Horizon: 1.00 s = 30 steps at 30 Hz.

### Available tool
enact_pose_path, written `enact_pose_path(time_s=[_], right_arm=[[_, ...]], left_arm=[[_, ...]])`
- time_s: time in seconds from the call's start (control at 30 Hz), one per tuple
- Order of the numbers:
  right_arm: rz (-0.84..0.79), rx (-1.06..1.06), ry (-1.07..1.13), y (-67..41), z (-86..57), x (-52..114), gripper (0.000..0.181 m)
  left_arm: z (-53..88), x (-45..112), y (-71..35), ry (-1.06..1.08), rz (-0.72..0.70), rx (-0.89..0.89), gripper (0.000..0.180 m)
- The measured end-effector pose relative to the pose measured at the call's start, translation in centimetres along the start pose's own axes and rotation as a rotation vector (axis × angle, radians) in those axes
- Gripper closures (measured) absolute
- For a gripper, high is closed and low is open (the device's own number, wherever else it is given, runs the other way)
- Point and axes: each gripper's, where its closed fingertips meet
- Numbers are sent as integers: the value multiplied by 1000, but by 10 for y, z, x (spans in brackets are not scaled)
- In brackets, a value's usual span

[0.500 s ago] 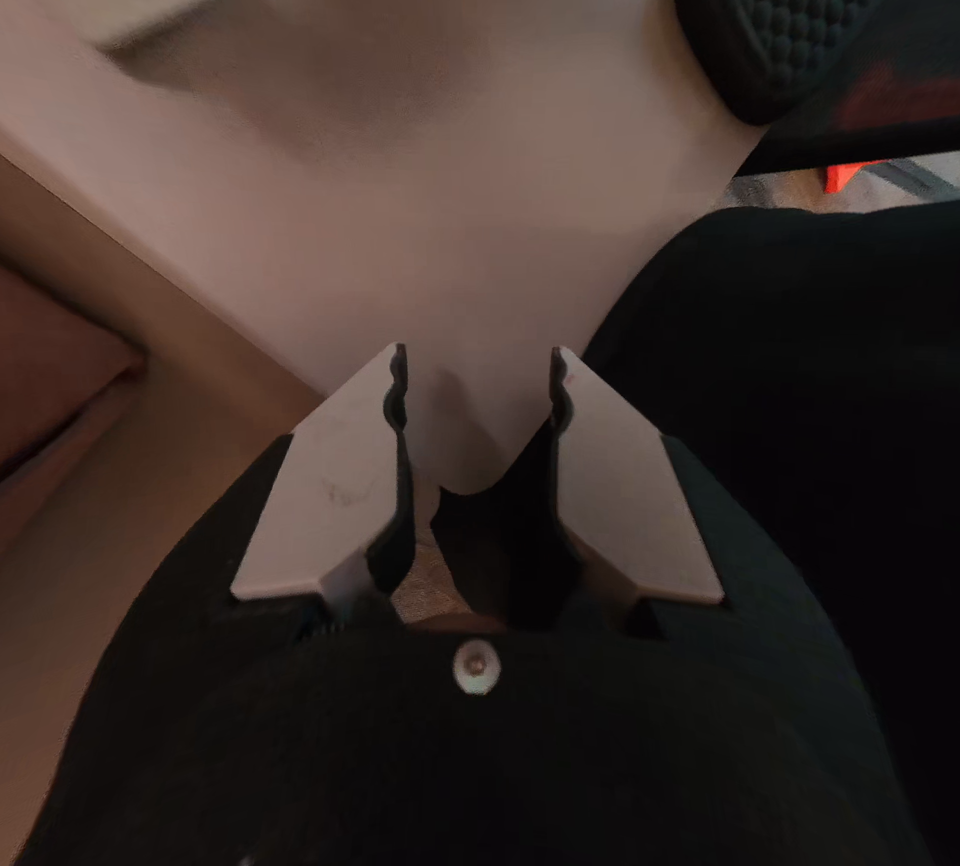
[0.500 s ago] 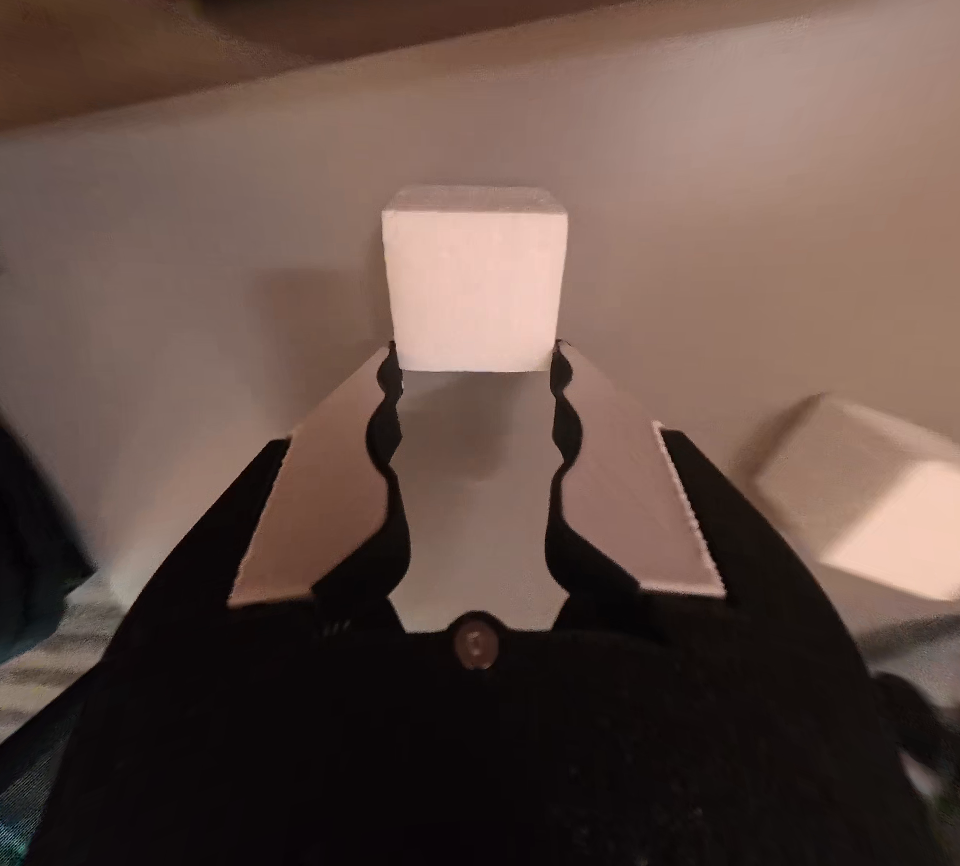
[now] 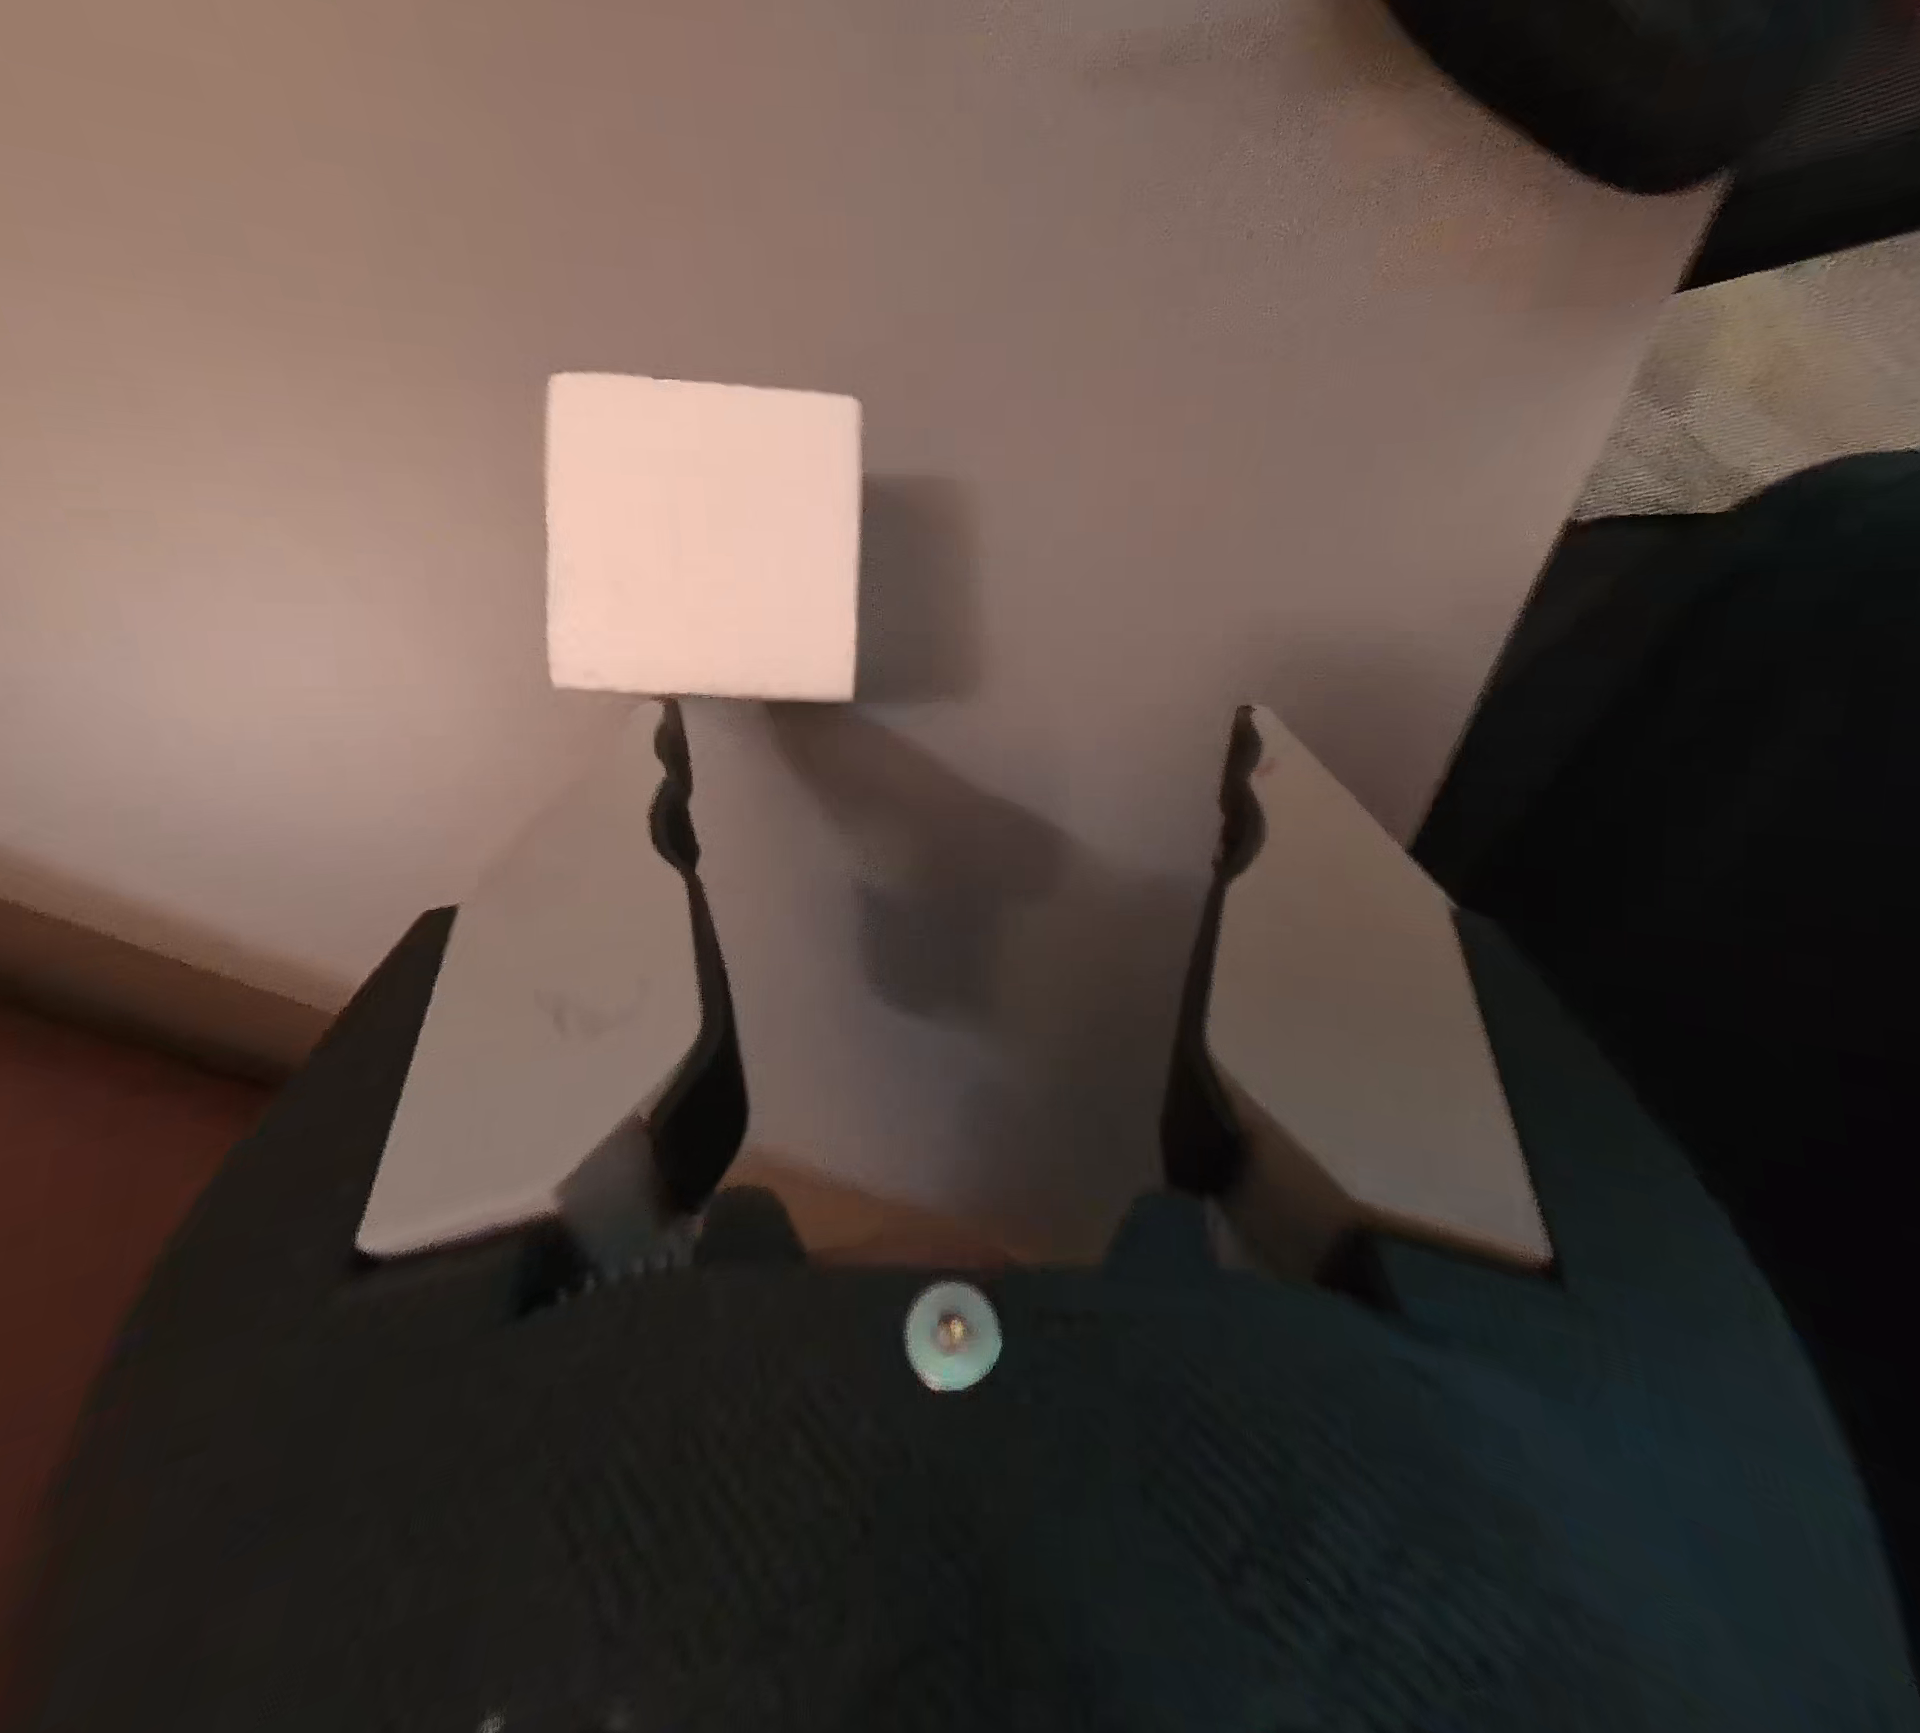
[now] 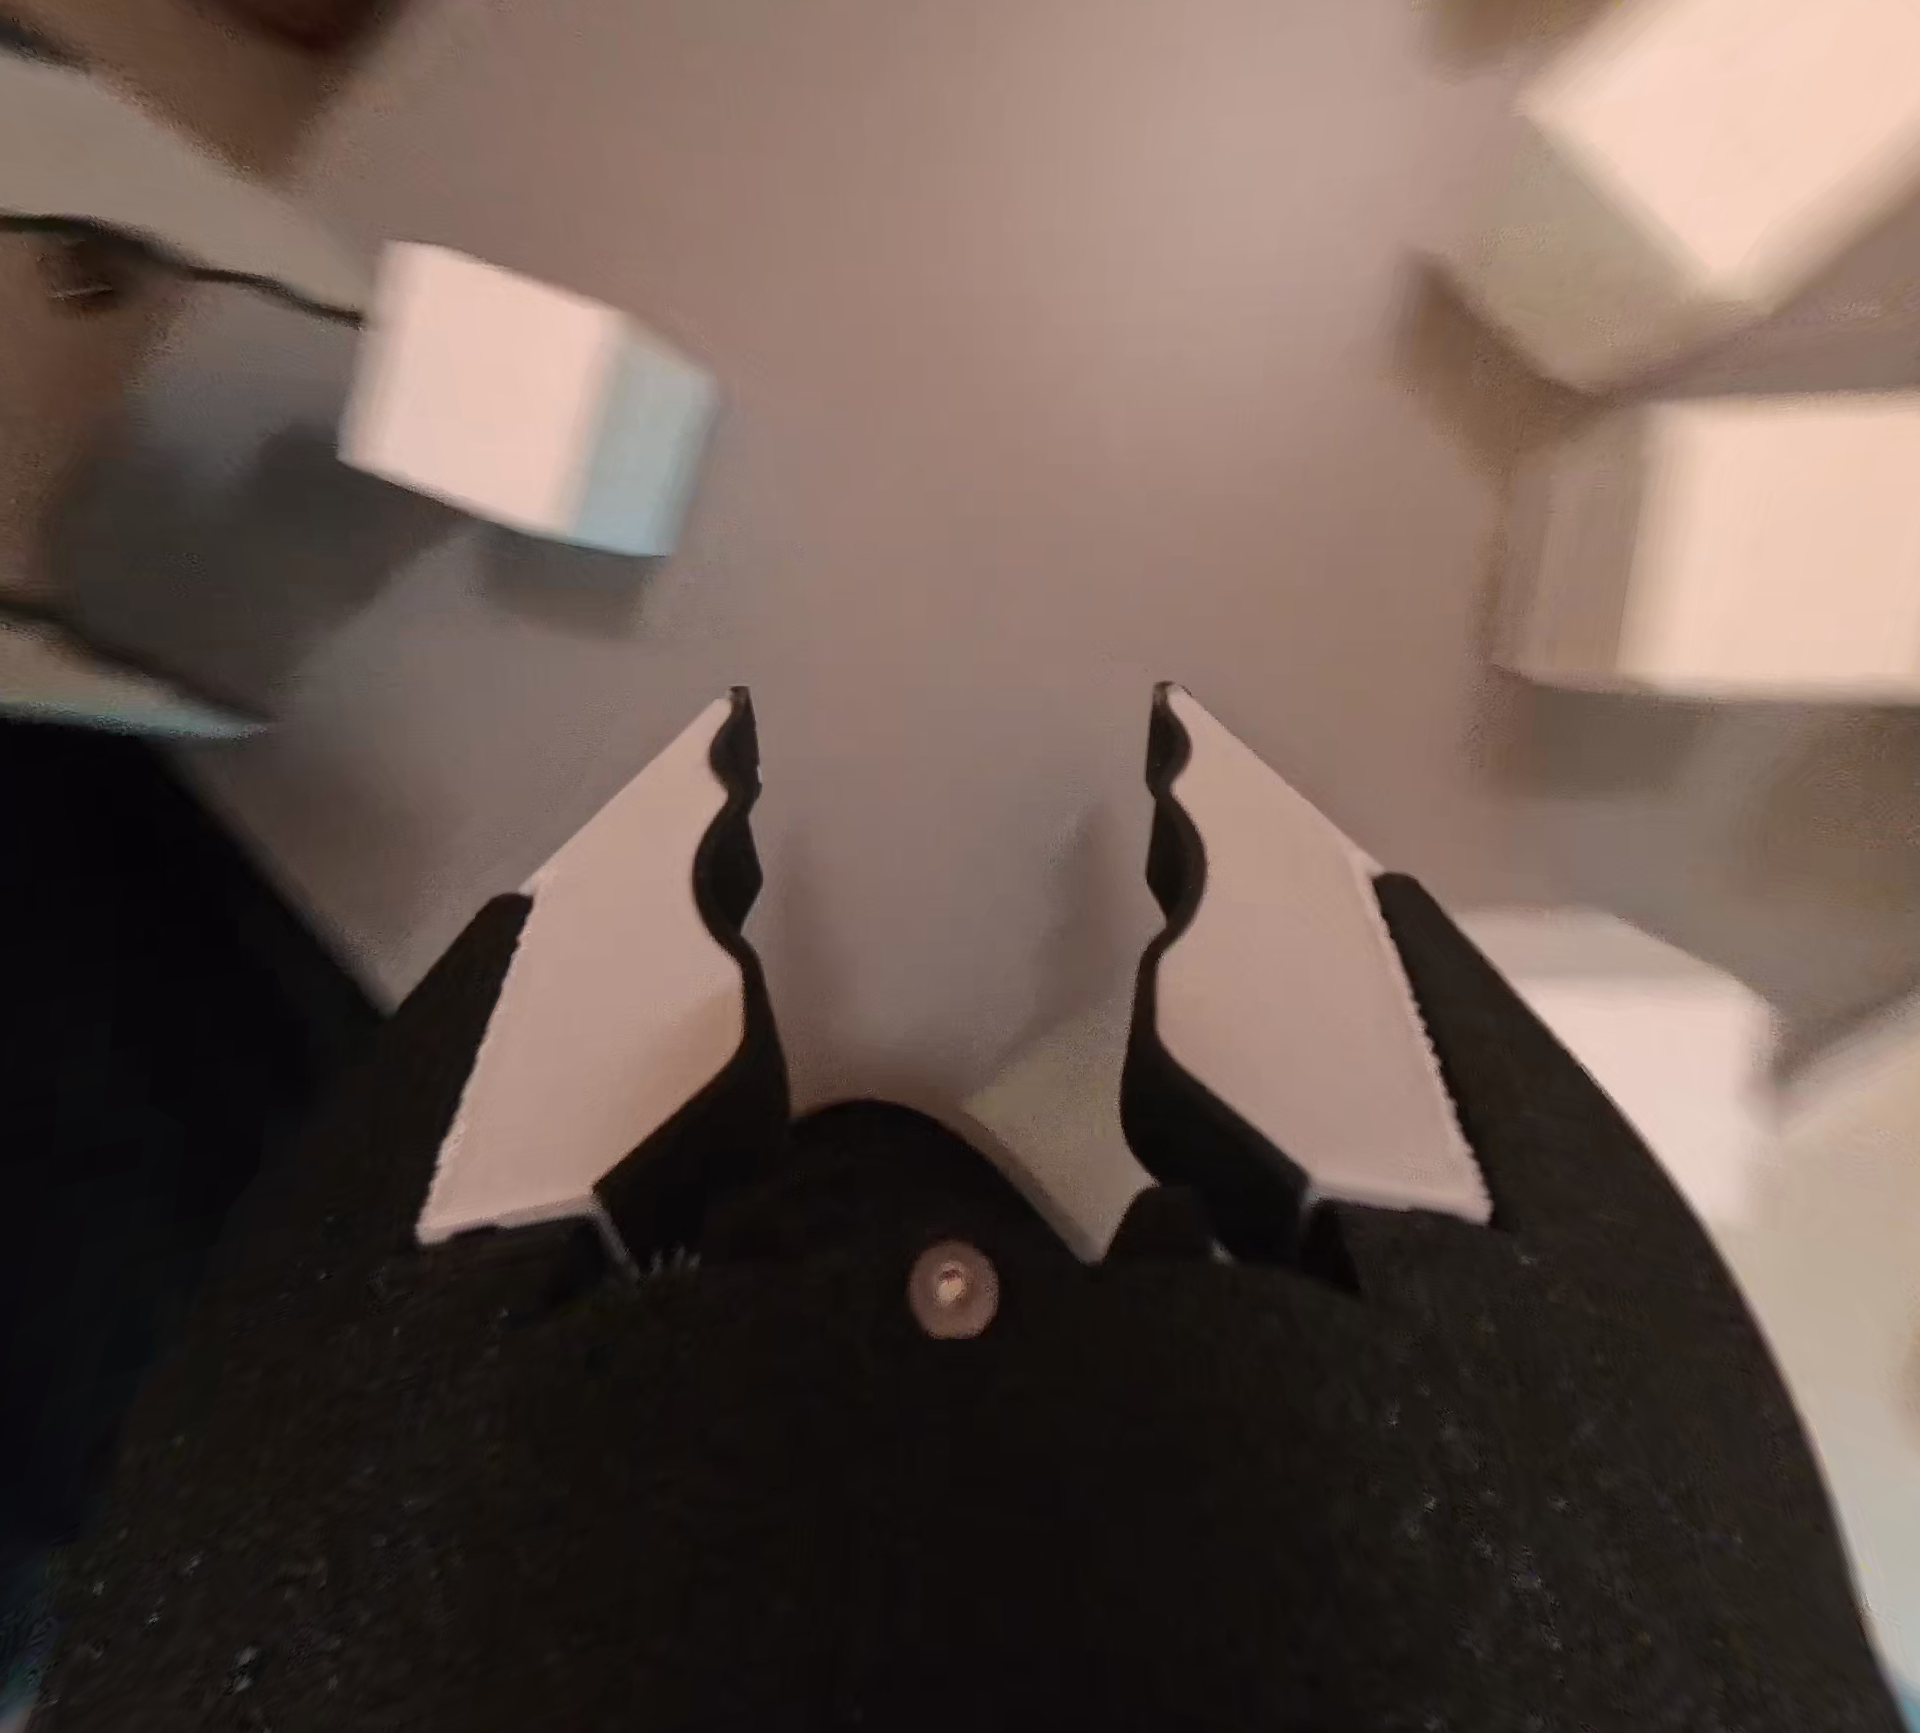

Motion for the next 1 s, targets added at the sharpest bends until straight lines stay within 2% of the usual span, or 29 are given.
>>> enact_pose_path(time_s=[0.07,0.13,0.37,0.43,0.47,0.53,0.57,0.6,0.83,1.0], right_arm=[[2,105,117,12,-47,-9,107],[-1,135,145,12,-73,-14,105],[116,-7,279,-24,-127,6,105],[178,-19,272,-24,-136,20,102],[202,-29,263,-23,-136,26,108],[214,-38,264,-22,-132,29,110],[197,-41,232,-23,-120,29,124],[176,-47,180,-24,-102,29,126],[139,-276,49,12,16,35,126],[96,-251,-7,23,50,33,121]], left_arm=[[15,9,-2,-82,31,1,75],[25,15,-1,-134,68,1,74],[45,10,-9,-171,71,26,77],[52,17,-11,-169,77,47,81],[54,22,-10,-159,94,53,83],[53,30,-7,-127,116,71,100],[52,30,-10,-137,90,92,111],[50,30,-11,-134,78,106,115],[43,30,-8,-128,43,94,116],[43,29,-4,-137,49,98,115]])
Point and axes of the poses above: each gripper's, where its closed fingertips meet, x out along the fingers, y out of its underside, z = x × y across the jaws, and after that the axes turned 10 degrees about z, right-handed
